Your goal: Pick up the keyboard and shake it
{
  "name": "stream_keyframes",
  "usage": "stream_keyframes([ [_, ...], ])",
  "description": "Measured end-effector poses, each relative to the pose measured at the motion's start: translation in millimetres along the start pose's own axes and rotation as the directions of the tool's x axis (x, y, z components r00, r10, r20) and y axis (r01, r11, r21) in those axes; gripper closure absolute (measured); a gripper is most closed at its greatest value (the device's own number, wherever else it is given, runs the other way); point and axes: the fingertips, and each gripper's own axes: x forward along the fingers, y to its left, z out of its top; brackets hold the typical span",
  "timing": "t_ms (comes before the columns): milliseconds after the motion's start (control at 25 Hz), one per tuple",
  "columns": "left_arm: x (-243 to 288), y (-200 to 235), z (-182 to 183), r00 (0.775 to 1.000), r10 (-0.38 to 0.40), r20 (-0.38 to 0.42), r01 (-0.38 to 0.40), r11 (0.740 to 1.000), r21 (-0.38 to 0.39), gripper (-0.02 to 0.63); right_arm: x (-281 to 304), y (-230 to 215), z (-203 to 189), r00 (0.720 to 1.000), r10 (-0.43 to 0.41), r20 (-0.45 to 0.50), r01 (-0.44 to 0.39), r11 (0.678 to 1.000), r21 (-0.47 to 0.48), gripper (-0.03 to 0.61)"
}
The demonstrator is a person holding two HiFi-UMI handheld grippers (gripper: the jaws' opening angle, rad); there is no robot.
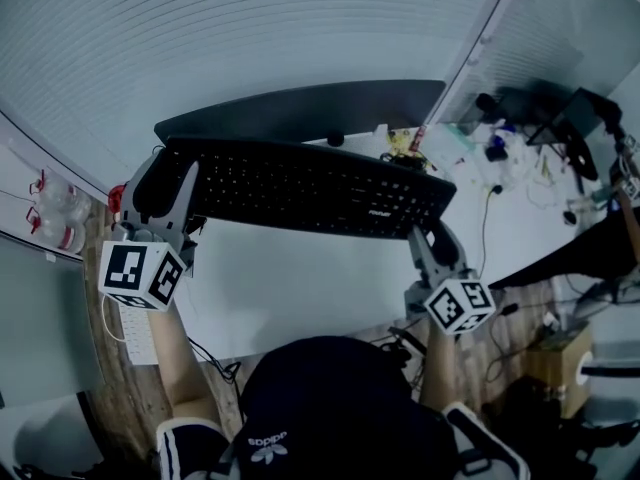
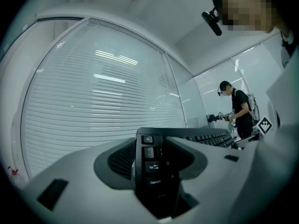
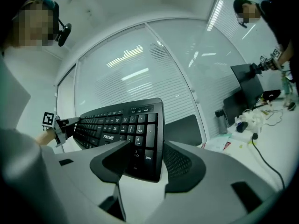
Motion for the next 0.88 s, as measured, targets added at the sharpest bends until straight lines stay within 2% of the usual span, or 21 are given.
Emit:
stream_keyframes([
  [120, 2, -2, -4, 1.0, 0.017, -0.013, -0.017, 1.0, 0.003, 0.407, 7, -5, -3, 1.0, 0.004, -0.021, -0.004, 1.0, 0.013, 0.36],
  [280, -11, 2, -18, 0.999, 0.04, -0.01, -0.041, 0.997, -0.065, 0.407, 6, 1, 11, 1.0, 0.021, -0.003, -0.021, 0.998, -0.056, 0.36],
  [520, -30, 1, -45, 0.994, 0.105, -0.011, -0.105, 0.981, -0.165, 0.407, 7, 2, 26, 0.997, 0.065, -0.034, -0.069, 0.987, -0.148, 0.36],
  [680, -46, -1, -75, 0.988, 0.153, -0.017, -0.152, 0.954, -0.259, 0.407, 11, 7, 38, 0.994, 0.081, -0.079, -0.098, 0.963, -0.25, 0.36],
  [880, -74, -13, -124, 0.971, 0.233, -0.044, -0.232, 0.898, -0.374, 0.407, 24, 11, 38, 0.979, 0.116, -0.169, -0.168, 0.926, -0.339, 0.36],
])
